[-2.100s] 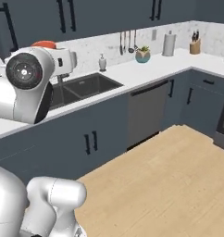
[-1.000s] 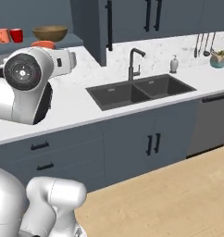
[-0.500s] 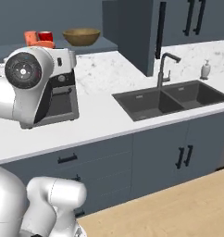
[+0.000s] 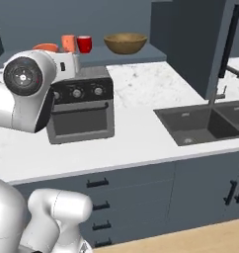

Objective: Gather all objects into one cabinet and sort the glasses and bowls to opposite sides.

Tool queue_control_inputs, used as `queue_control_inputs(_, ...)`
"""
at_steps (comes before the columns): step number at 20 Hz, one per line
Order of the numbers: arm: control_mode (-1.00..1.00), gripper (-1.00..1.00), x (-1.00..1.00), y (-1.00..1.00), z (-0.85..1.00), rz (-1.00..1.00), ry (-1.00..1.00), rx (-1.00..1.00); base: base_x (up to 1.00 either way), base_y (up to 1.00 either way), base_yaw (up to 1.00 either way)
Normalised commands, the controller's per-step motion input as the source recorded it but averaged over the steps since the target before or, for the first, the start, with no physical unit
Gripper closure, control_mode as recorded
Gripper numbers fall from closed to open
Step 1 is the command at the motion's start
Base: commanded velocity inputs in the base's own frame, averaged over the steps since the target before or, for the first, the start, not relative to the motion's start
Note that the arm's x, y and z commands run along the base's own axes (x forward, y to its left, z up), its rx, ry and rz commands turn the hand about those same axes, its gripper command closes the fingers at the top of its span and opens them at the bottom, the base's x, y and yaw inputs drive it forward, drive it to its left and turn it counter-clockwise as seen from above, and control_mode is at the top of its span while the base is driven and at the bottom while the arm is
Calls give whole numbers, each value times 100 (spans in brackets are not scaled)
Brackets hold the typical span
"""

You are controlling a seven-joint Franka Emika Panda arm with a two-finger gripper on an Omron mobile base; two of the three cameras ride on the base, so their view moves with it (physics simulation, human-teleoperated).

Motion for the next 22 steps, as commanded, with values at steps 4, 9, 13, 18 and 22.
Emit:
queue_control_inputs(4,100,100,0,0,0,0,0,0,39,7,33)
queue_control_inputs(9,100,100,0,0,0,0,0,0,47,0,29)
queue_control_inputs(13,100,100,0,0,0,0,0,0,55,0,19)
queue_control_inputs(18,100,100,0,0,0,0,0,0,55,-3,11)
queue_control_inputs(22,100,100,0,0,0,0,0,0,49,-8,10)
